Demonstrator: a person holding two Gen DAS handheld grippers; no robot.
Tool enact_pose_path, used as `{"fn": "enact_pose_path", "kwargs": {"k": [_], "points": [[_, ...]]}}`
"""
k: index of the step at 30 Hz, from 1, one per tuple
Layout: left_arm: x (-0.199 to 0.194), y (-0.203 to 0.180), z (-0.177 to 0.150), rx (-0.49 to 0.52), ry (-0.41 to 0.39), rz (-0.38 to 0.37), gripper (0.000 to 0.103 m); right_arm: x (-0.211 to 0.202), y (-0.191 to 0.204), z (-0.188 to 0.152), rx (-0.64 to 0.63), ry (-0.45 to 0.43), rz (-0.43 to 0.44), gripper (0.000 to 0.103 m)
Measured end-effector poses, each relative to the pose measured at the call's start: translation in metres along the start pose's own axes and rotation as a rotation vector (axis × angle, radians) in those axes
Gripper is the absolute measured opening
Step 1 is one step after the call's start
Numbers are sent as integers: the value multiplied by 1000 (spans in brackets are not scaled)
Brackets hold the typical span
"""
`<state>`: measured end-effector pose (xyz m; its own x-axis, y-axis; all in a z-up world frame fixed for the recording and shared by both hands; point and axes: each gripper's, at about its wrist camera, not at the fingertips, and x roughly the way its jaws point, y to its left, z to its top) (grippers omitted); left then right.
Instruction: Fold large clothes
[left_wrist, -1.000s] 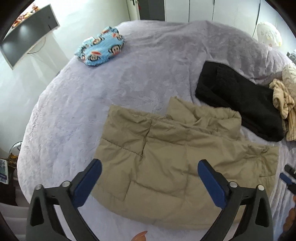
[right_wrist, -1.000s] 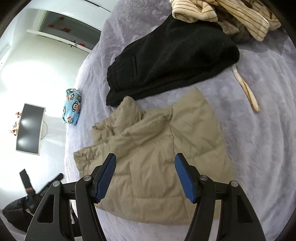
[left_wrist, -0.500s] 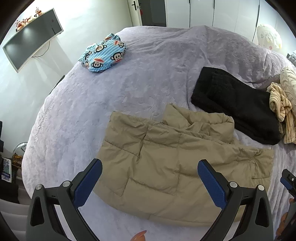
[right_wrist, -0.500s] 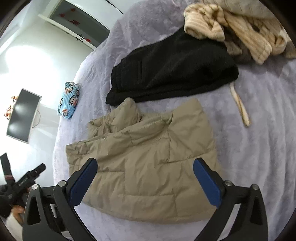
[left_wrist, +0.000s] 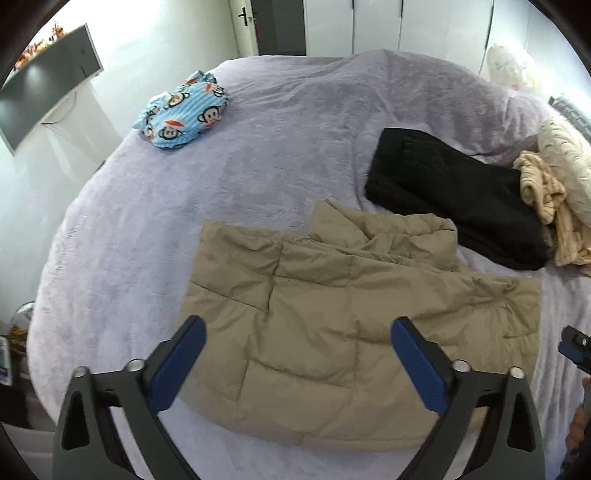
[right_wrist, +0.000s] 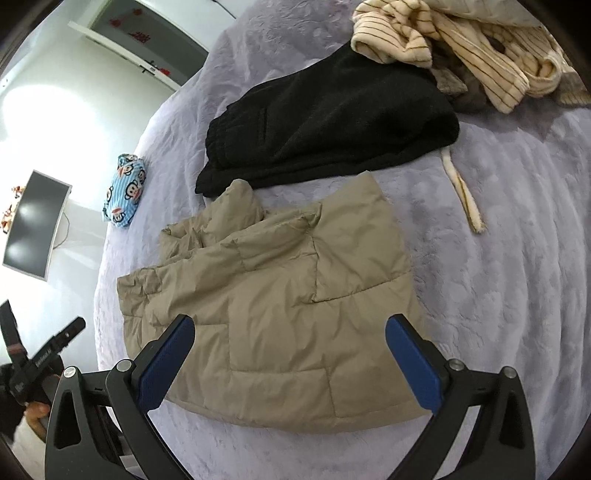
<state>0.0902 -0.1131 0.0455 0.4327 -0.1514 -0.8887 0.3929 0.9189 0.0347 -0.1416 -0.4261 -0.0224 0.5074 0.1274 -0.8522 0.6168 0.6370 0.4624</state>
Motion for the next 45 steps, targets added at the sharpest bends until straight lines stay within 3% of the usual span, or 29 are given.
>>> {"fn": "enact_pose_path", "kwargs": {"k": [2, 4, 5, 6, 7, 8, 10, 15, 19, 20, 21, 22, 23, 27, 30, 31, 32, 33, 34, 37, 40, 45], "points": [[4, 8, -5, 15, -15, -31, 95, 1, 0, -2, 9, -7, -1, 103], [12, 15, -10, 36, -15, -60, 75, 5, 3, -4, 11, -5, -6, 102], [18, 17, -11, 47, -6, -77, 73, 8, 5, -5, 11, -4, -10, 100], [23, 20, -14, 54, -6, -99, 67, 11, 9, -7, 7, -9, -17, 89], [29, 22, -15, 60, -3, -117, 59, 15, 13, -9, -1, -10, -24, 65], [37, 24, -16, 69, 10, -135, 59, 19, 17, -11, -7, -4, -39, 39], [50, 24, -17, 88, 17, -157, 59, 31, 23, -13, -12, 20, -62, 28], [83, 17, -12, 136, 7, -181, 59, 57, 34, -12, -82, 7, -145, 28], [95, 19, 6, 165, -38, -140, 59, 58, 17, -6, -48, -16, -214, 29], [97, 29, 14, 149, -60, -122, 59, 53, 11, -5, -33, -36, -229, 36], [100, 42, 20, 124, -66, -115, 70, 48, 3, -2, -18, -55, -232, 45], [105, 54, 26, 98, -63, -115, 85, 43, -5, 1, -6, -68, -224, 72], [111, 71, 33, 56, -65, -116, 86, 40, -12, 5, 3, -76, -219, 87], [146, 122, 46, -58, 10, -140, 86, 37, -41, 23, 48, -106, -224, 87], [182, 148, 46, -131, 100, -156, 86, 52, -64, 34, 134, -64, -172, 87], [190, 151, 42, -146, 131, -188, 81, 59, -70, 37, 165, -46, -141, 87], [197, 153, 40, -159, 159, -229, 70, 67, -73, 39, 189, -29, -120, 79], [204, 150, 37, -159, 182, -269, 36, 73, -73, 40, 200, -19, -110, 65], [205, 146, 34, -140, 187, -260, 27, 80, -71, 41, 198, -6, -105, 24], [202, 137, 29, -80, 125, -181, 19, 89, -50, 46, 127, -8, -116, 14], [214, 141, 25, -101, 119, -135, 19, 97, -32, 51, 58, -28, -143, 13], [241, 139, 20, -138, 132, -56, 19, 132, -42, 59, 82, -6, -193, 13]]}}
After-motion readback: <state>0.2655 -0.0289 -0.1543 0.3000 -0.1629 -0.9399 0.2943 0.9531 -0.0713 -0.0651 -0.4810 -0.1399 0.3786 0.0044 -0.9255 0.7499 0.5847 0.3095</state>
